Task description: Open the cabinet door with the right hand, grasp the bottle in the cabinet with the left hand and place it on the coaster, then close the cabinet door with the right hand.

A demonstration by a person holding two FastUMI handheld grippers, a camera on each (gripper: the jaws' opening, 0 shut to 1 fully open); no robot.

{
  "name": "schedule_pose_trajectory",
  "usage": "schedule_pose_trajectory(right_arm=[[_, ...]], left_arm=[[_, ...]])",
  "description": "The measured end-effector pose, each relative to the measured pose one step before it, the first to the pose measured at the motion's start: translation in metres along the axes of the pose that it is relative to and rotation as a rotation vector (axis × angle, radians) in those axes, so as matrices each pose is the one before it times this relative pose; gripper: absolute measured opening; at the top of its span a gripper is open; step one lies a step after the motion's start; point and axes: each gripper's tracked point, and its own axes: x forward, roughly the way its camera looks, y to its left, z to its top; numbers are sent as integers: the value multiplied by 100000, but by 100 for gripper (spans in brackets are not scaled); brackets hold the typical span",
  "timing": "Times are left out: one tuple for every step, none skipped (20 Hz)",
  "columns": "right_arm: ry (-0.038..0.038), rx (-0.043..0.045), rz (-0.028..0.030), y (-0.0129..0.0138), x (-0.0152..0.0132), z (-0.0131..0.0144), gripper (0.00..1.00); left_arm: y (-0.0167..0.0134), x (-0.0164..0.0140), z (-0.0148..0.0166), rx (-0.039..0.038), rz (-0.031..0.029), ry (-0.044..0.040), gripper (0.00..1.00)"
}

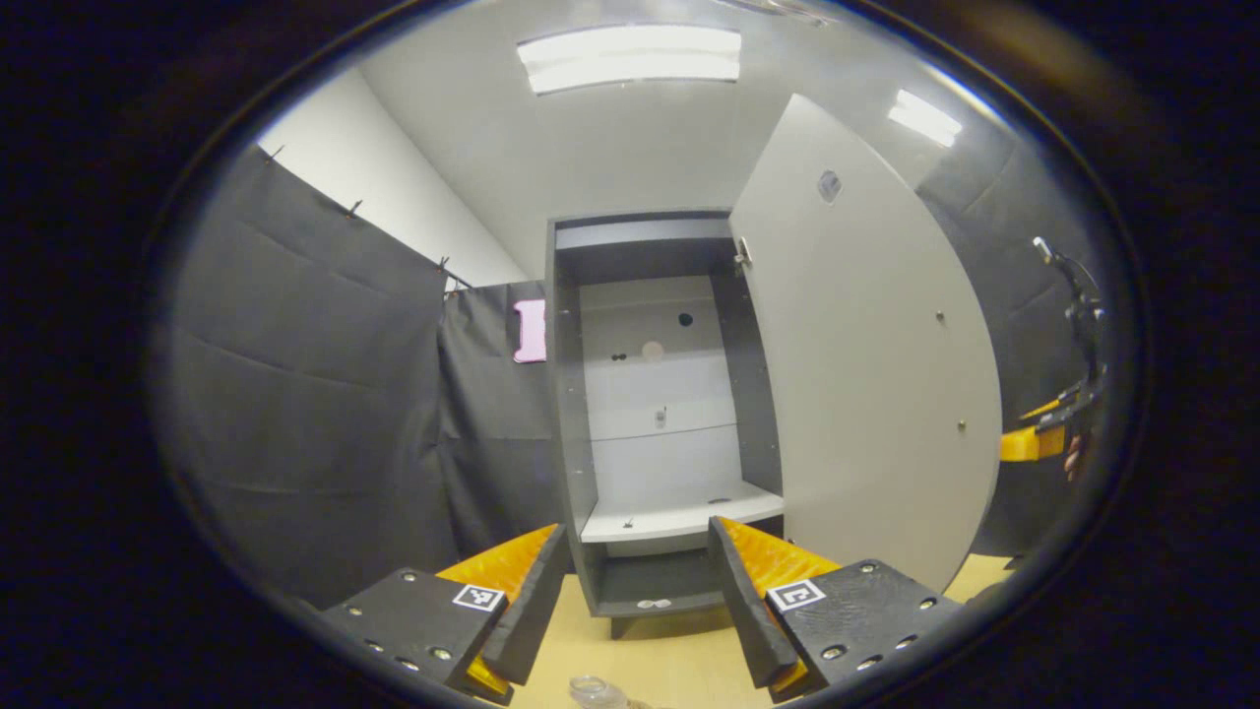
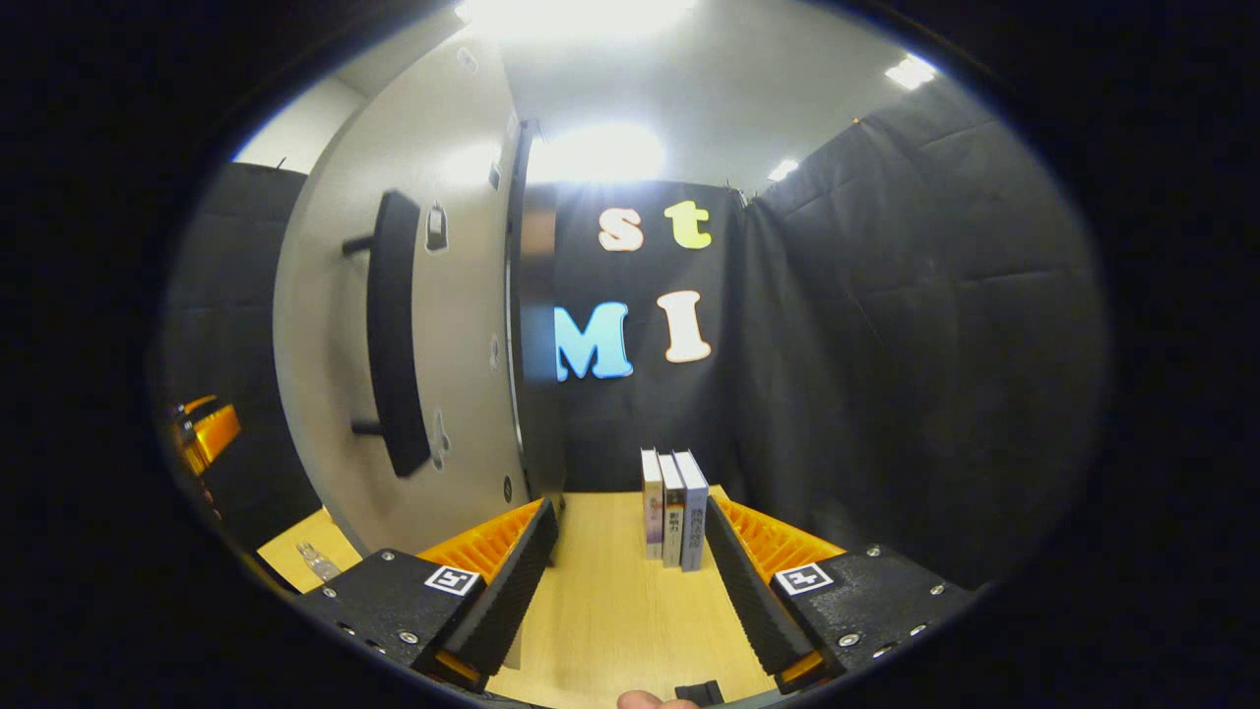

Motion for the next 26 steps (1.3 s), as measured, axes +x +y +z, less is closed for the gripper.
schedule_pose_trajectory(right_arm=[[-2707,846,942,206,-155,1154,93],[-2074,820,1187,468,-8,1061,93],[-1001,385,610,329,58,543,93],[-842,359,1360,469,83,399,93],[-471,-62,1210,576,177,379,93],[-195,-279,944,536,75,159,94],[-113,-12,1818,816,105,28,94],[422,-937,597,918,332,-41,93],[-1551,-3243,-707,208,-510,594,93],[-1421,-3366,-487,201,42,115,89],[-39,-2014,6,813,-130,118,89],[640,-251,874,1214,-118,-71,89],[721,383,1290,1497,16,-262,86],[22,147,1361,1481,18,136,88],[-45,-496,1503,1455,100,209,88],[-30,-677,1477,1581,81,122,88],[-267,-248,1088,1463,326,34,89],[-449,132,829,1403,330,102,88],[-320,432,1096,1502,409,-75,89],[-315,857,812,1379,521,-93,88],[-895,867,526,1271,454,46,88],[-948,59,411,1306,537,101,89],[-582,-559,590,1324,662,66,89],[-505,-774,594,1338,702,150,89],[-233,-625,491,1190,838,-111,89],[-360,-88,817,1341,808,47,89]], left_arm=[[-153,-303,-141,102,-542,2144,85],[-307,-333,-205,-35,-298,1841,86],[56,-191,-185,-486,724,1755,86],[-222,-188,-241,-1464,-206,1727,81],[-52,-28,-158,-1778,37,1187,81],[40,88,-180,-1533,585,1489,86],[310,109,-170,-1251,511,1219,86],[275,-37,-75,-574,861,1352,86],[247,45,31,1429,710,982,86],[257,-120,72,2068,-217,-228,84],[155,226,67,1265,-968,-135,81],[227,220,-50,742,-818,-339,79],[105,404,128,-89,-1378,-1003,77],[-70,523,-27,-209,-1392,-366,86],[204,237,-100,362,-577,386,86],[321,-78,15,565,-178,-194,84],[214,182,75,-18,-876,-719,83],[131,388,-10,140,-647,-318,81],[333,216,-219,356,-455,295,81],[433,12,-306,301,-156,795,81],[310,112,-199,197,-208,712,77],[203,53,-94,310,-801,306,86],[383,67,-26,428,-63,54,81],[400,233,-138,-176,-198,-218,81],[156,202,-17,-643,-924,-426,81],[112,235,-132,-546,-294,-162,86]])
